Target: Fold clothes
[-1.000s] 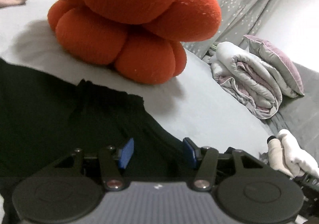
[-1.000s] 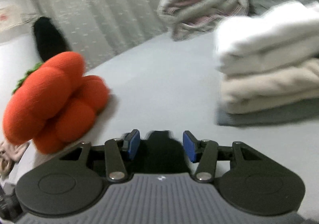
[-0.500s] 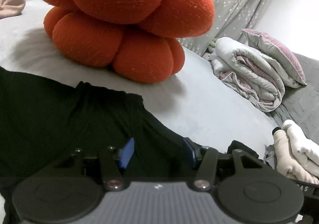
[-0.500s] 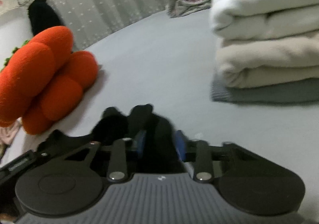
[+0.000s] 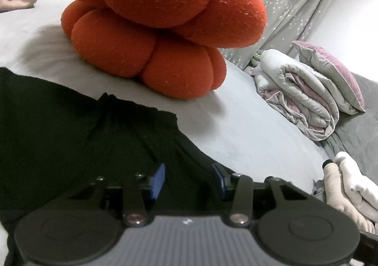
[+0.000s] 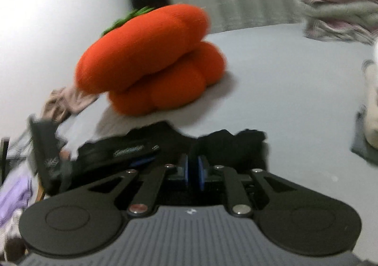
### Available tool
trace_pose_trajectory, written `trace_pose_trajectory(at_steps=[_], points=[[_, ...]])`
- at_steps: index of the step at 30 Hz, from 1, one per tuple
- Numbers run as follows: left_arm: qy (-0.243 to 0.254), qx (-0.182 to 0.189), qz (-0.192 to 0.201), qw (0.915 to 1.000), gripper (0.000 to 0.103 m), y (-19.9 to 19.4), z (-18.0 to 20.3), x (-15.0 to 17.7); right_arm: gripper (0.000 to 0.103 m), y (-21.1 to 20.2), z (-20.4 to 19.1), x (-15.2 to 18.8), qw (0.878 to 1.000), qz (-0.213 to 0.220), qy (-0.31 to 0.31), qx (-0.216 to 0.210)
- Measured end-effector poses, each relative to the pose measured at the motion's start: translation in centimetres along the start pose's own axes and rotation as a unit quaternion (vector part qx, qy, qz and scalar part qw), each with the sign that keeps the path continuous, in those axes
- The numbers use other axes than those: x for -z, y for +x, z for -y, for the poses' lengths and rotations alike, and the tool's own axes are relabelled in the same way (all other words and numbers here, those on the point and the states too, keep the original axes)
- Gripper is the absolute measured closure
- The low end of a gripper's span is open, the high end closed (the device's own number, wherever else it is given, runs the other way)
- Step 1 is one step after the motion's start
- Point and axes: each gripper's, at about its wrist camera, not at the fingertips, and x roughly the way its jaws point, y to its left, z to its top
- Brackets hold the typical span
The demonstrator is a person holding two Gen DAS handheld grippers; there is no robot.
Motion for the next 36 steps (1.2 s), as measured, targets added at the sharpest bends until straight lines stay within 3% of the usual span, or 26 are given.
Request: trace_pose_trajectory(at_steps=[2,4,5,11,18,22,26,29,31,36], points=[[-0.003,0.002,-0.001,1.0,0.059,0.0,-0.1,0.0,0.084,-0.6,-0.1,-0.2,1.0,0.005,-0.005,-0.003],[-0.004,0.002,-0.001,1.0,0.059,0.0,-0.1,0.0,0.066,-1.2,0.7,-0.3,1.0,0.018,0.006,0.013],[-0.003,0.001,-0.001,1.0,0.059,0.0,0.0,0.0,0.049,-1.4,1.1,-0.4,0.999,0.025,0.012,0.022],[-0.004,0.0,0.0,1.0,0.06,0.0,0.0,0.0,0.046,-1.7,3.2,-0.5,0.996,0.041,0.051,0.057],[-0.014,0.004,-0.002,0.9999,0.06,0.0,-0.2,-0.1,0.057,0.1,-0.6,0.4,0.998,-0.016,-0.064,0.02],[-0.016,0.006,-0.003,0.9999,0.06,0.1,-0.2,-0.1,0.059,1.5,-2.1,1.2,0.99,-0.054,-0.118,0.046],[-0.017,0.007,-0.004,0.9998,0.06,0.1,-0.4,-0.2,0.06,2.2,-1.8,1.6,0.985,-0.081,-0.127,0.083],[-0.016,0.006,-0.004,0.9998,0.06,0.1,-0.4,-0.1,0.084,2.3,-1.7,1.9,0.981,-0.102,-0.135,0.09],[-0.016,0.006,-0.004,0.9999,0.06,0.1,-0.4,-0.1,0.089,2.2,-1.6,1.9,0.98,-0.112,-0.136,0.095],[-0.014,0.005,-0.004,0.9999,0.06,0.1,-0.3,-0.2,0.097,0.0,-0.5,0.5,0.985,-0.085,-0.099,0.117]])
